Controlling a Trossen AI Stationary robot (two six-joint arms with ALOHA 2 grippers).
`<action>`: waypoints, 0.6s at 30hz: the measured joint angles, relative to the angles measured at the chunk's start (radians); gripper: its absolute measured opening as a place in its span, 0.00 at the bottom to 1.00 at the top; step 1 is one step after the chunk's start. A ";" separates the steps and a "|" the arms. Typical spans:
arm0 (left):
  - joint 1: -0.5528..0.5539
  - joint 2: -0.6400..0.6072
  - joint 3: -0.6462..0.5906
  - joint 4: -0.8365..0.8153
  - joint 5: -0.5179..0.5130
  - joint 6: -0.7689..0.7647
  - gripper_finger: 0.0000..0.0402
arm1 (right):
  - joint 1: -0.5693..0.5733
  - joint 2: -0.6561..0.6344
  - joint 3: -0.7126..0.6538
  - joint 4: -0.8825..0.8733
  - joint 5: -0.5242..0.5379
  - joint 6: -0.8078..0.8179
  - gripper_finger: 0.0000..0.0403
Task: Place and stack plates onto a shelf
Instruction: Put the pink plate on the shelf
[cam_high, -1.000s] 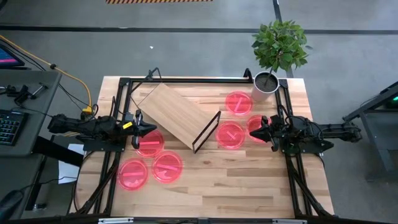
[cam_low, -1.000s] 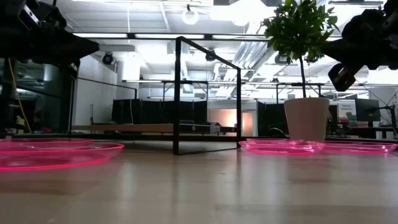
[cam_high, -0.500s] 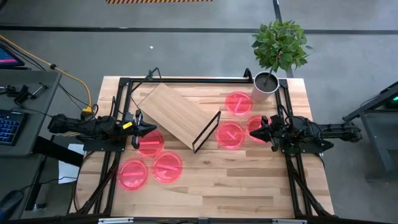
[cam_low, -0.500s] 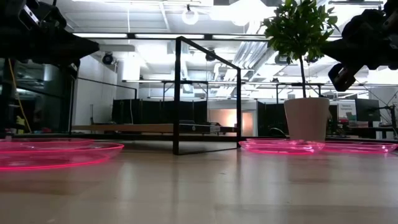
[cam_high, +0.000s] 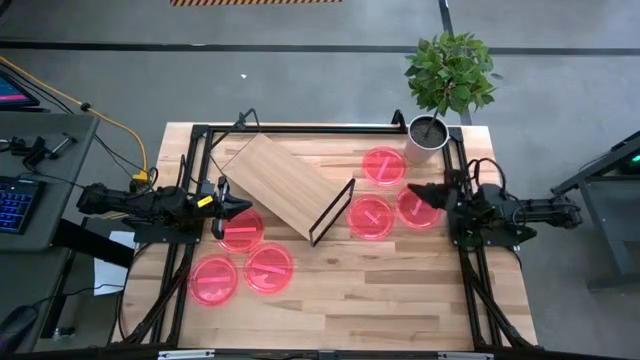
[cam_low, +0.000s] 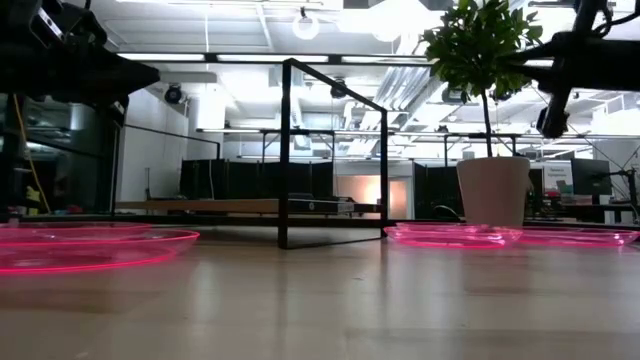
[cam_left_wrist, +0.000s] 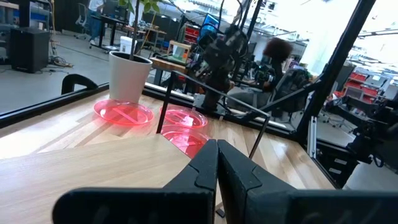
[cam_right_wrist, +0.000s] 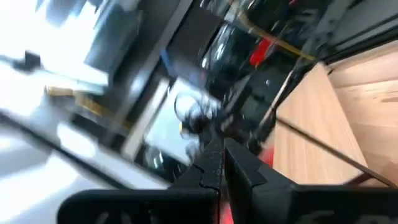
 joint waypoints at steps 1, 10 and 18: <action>0.000 0.000 0.000 0.000 0.000 0.000 0.00 | 0.000 0.006 0.001 0.034 -0.005 0.037 0.00; 0.000 0.000 0.000 0.000 0.000 0.000 0.00 | 0.125 0.243 0.198 -0.208 -0.186 0.107 0.02; 0.000 0.000 0.000 0.000 0.000 0.000 0.00 | 0.273 0.614 0.315 -0.682 -0.099 0.469 0.25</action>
